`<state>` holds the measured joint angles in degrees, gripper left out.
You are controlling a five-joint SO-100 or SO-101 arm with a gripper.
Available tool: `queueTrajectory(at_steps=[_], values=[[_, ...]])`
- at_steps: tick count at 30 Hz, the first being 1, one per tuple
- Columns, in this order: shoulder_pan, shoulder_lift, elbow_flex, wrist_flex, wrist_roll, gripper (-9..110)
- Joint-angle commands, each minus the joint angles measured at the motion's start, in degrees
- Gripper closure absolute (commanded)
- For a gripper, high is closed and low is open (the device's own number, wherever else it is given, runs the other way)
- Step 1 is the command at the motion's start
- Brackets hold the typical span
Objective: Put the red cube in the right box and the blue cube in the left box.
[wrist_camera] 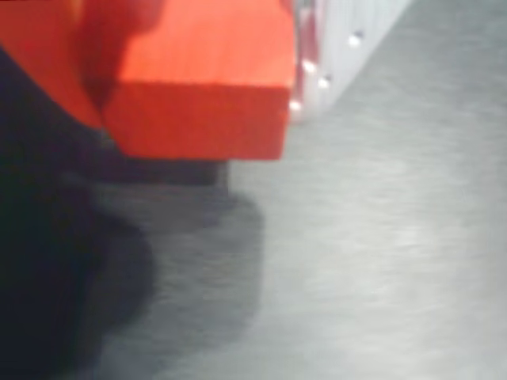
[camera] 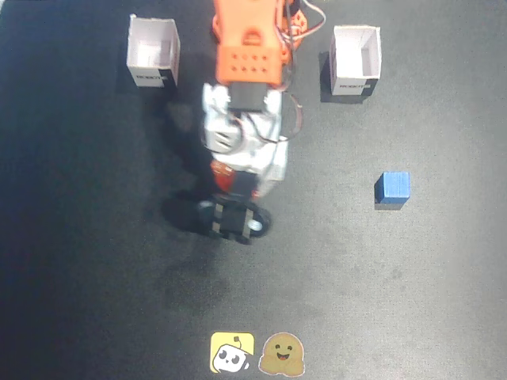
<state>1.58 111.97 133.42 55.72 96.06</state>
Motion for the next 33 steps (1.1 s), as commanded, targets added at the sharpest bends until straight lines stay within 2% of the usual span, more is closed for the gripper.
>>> queueTrajectory(at_steps=[1, 8, 13, 33], values=[[3.2, 3.2, -5.8, 3.8, -2.5, 90], [9.3, 5.5, -10.5, 13.9, -6.4, 89], [15.9, 7.6, -9.9, 15.2, -9.7, 89], [45.3, 9.3, -8.2, 20.0, -10.6, 89]])
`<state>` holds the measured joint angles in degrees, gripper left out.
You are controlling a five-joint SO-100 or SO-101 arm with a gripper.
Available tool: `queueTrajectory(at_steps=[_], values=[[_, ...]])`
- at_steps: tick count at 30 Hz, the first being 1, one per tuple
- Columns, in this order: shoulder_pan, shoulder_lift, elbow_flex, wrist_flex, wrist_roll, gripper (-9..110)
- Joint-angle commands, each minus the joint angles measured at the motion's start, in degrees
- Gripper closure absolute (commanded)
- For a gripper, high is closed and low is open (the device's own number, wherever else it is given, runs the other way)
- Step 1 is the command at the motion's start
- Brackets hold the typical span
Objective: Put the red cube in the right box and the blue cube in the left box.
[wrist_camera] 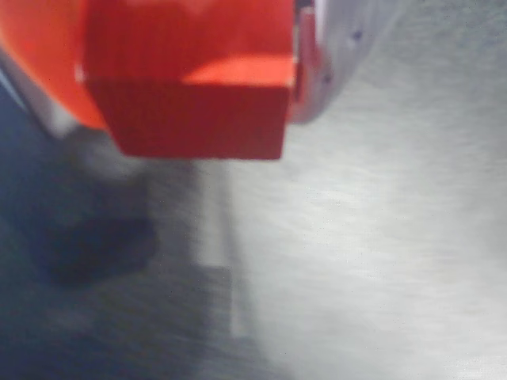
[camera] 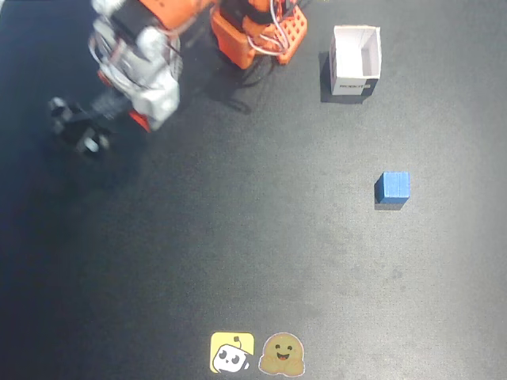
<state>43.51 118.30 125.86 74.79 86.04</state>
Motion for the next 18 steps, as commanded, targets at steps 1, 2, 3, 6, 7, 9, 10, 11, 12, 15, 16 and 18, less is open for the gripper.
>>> queueTrajectory(at_steps=[1, 2, 3, 6, 7, 9, 10, 11, 12, 15, 16, 18], values=[[4.7, 3.5, -0.4, 1.3, -0.7, 89], [6.2, 4.0, -0.3, 1.8, -1.0, 89], [7.4, 4.6, 0.1, 2.1, -1.0, 89], [10.8, 6.8, 1.2, 2.8, -0.7, 89], [12.0, 7.2, 1.6, 2.9, -0.7, 89], [14.0, 8.3, 2.0, 3.4, -0.7, 89], [15.1, 8.7, 2.3, 3.8, -0.7, 89], [16.2, 9.3, 2.5, 4.2, -0.8, 89], [17.2, 10.0, 2.8, 4.8, -0.8, 89], [19.7, 13.6, 4.1, 6.9, 0.2, 89], [20.1, 14.9, 4.7, 7.5, 0.8, 89], [21.0, 16.8, 5.6, 8.7, 1.9, 89]])
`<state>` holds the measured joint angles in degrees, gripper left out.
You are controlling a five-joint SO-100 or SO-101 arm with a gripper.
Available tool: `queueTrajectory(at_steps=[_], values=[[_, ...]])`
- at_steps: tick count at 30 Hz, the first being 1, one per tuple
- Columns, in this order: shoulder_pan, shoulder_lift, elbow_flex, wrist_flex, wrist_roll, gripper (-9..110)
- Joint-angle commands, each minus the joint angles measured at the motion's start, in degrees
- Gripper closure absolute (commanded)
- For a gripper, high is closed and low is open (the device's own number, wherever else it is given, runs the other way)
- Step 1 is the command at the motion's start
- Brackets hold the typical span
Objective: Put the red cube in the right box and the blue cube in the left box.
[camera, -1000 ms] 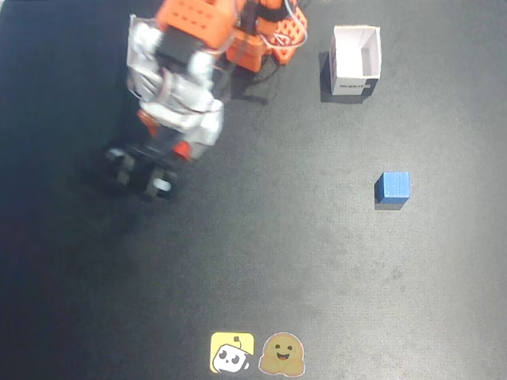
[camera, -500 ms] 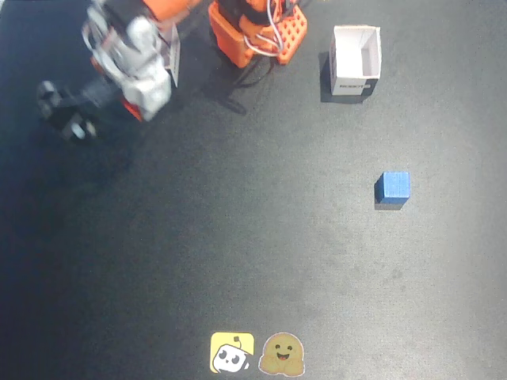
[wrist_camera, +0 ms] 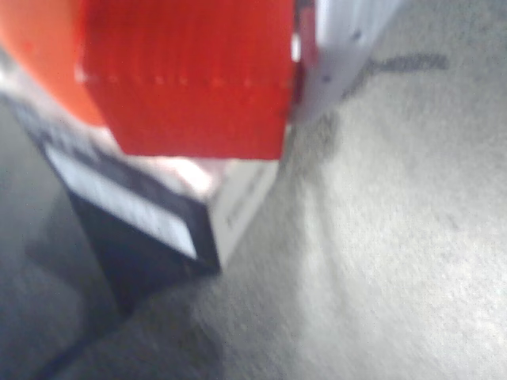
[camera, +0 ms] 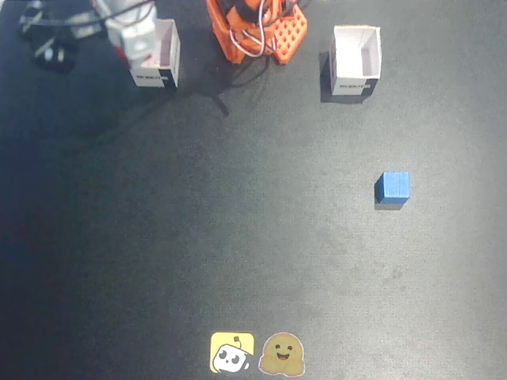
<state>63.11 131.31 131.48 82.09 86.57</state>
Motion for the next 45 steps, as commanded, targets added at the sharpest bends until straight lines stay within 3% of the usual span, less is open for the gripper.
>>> queueTrajectory(at_steps=[1, 14, 25, 32, 45], values=[[1.8, 4.3, 0.4, 1.8, 1.9, 89], [7.0, 9.5, 7.2, 0.8, 2.0, 89], [7.0, 11.8, 7.7, 0.3, -0.4, 82], [6.2, 11.4, 7.1, -1.4, -2.9, 94], [-19.6, 11.6, 2.7, -1.7, -4.4, 98]])
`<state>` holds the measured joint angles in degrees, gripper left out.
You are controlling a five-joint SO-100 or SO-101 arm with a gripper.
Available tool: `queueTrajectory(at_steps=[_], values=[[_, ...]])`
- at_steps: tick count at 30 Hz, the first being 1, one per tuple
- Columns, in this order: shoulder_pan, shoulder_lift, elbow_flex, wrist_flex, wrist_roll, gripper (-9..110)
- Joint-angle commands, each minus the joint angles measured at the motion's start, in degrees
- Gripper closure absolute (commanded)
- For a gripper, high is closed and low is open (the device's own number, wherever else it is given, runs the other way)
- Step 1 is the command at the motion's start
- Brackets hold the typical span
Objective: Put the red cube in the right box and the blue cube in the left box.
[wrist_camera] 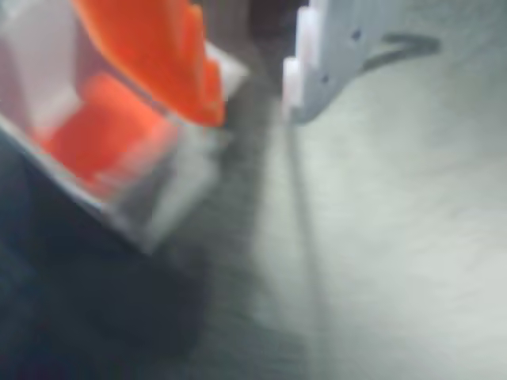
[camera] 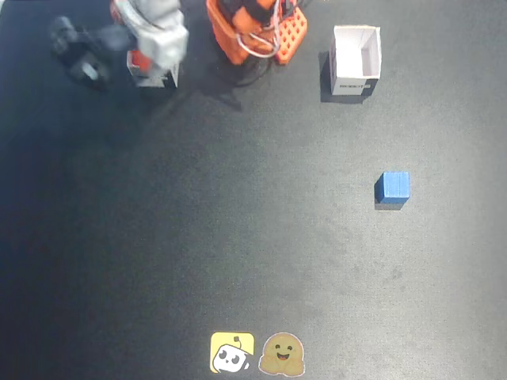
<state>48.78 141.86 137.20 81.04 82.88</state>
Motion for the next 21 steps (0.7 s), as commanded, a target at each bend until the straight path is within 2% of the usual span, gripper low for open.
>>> queueTrajectory(at_steps=[1, 9, 21], values=[[-7.7, 1.1, -3.1, -0.5, -0.5, 98], [-25.8, 3.3, -2.1, 1.1, 2.4, 101], [-42.4, 14.3, 3.3, 0.8, -1.8, 101]])
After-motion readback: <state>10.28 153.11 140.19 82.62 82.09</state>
